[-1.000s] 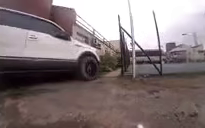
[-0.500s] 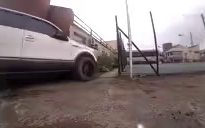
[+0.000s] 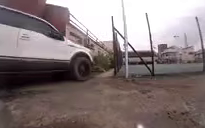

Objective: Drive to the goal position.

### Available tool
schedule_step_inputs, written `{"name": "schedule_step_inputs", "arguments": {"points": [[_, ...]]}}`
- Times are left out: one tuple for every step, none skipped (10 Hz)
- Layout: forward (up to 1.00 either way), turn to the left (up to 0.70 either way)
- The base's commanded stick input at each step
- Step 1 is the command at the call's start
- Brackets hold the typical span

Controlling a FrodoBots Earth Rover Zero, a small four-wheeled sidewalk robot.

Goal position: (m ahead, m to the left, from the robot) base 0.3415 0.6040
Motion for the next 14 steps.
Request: {"name": "schedule_step_inputs", "arguments": {"points": [[0.0, -0.7], [0.0, -0.5], [0.0, -0.31], [0.0, -0.12], [0.0, -0.19], [0.0, -0.66], [0.0, -0.7], [0.0, -0.7], [0.0, -0.7], [0.0, -0.7], [0.0, -0.7], [0.0, -0.7], [0.0, -0.7], [0.0, -0.7]]}}
